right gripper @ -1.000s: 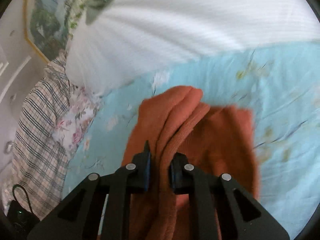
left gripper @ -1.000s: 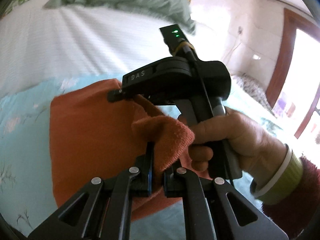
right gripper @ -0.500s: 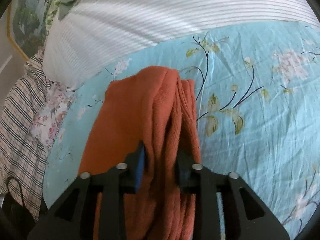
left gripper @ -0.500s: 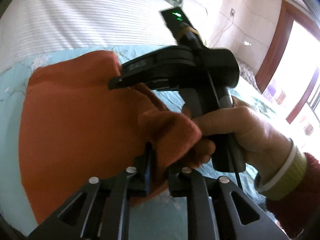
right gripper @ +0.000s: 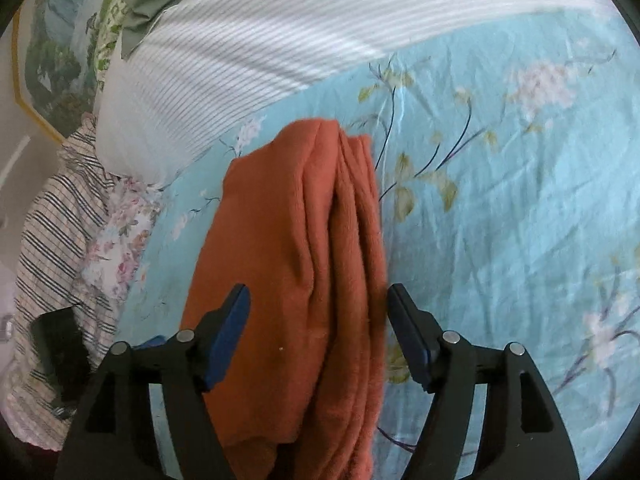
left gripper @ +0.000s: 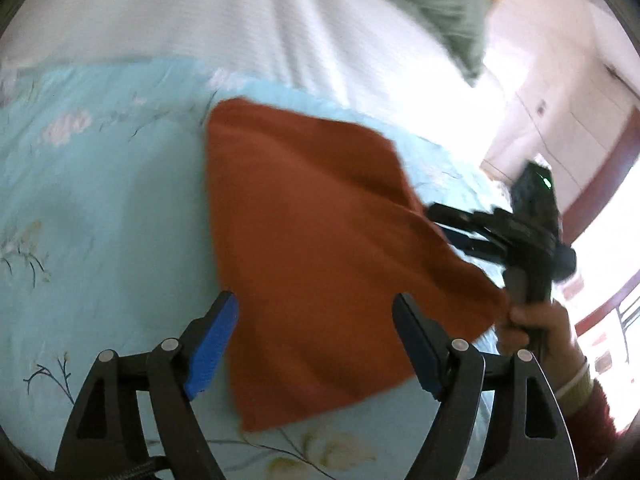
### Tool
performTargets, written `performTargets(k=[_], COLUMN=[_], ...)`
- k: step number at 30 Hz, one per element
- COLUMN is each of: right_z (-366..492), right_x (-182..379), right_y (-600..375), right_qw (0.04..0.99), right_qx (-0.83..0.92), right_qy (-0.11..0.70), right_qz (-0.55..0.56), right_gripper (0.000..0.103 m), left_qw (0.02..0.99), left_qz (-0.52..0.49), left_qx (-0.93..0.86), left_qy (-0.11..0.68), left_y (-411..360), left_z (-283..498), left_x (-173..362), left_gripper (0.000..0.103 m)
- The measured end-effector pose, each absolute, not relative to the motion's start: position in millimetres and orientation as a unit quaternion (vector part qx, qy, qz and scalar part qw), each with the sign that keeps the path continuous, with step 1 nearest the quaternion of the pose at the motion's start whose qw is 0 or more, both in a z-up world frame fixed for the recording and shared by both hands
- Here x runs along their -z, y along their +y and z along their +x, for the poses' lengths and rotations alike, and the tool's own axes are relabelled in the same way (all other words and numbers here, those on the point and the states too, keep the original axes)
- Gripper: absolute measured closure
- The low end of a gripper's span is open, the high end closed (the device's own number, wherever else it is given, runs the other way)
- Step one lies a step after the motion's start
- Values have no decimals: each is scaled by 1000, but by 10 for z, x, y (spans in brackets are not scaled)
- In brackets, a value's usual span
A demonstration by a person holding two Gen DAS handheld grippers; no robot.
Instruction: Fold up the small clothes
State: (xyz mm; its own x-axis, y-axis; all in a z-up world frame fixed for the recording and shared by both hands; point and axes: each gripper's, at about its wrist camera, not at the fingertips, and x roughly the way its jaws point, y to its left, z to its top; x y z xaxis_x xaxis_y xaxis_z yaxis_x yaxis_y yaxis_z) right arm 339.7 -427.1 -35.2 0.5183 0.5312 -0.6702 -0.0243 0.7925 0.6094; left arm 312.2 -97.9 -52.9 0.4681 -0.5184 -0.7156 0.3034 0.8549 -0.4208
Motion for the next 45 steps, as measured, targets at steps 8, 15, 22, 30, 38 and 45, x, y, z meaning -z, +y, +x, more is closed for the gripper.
performTargets(k=[8, 15, 22, 30, 38, 45], right_z=[3538, 3408, 2963, 2661, 2579, 2534], right_x=[584, 424, 197, 313, 483, 709], right_y=[-4150, -3940, -3172, -2310, -2048, -2108], right_qw=[803, 796, 787, 756, 748, 749], right_qx=[-189, -219, -289, -343, -337, -301], right_qy=[489, 480, 463, 477, 500, 517], right_qz=[282, 297, 288, 288, 279, 286], right_gripper=[34, 72, 73, 73, 73, 62], left_qw=[795, 790, 816, 837, 838, 831], left_qz=[-174, -180, -177, -171, -191, -195], left_qx=[242, 280, 301, 254, 228, 191], left_qy=[529, 515, 461, 454, 457, 485], left_y=[-893, -1008, -486, 385, 713, 813], left_z=[3748, 3897, 3298, 2599, 2355, 2307], left_x=[1135, 1104, 522, 325, 513, 797], left_gripper=[24, 81, 82, 82, 82, 73])
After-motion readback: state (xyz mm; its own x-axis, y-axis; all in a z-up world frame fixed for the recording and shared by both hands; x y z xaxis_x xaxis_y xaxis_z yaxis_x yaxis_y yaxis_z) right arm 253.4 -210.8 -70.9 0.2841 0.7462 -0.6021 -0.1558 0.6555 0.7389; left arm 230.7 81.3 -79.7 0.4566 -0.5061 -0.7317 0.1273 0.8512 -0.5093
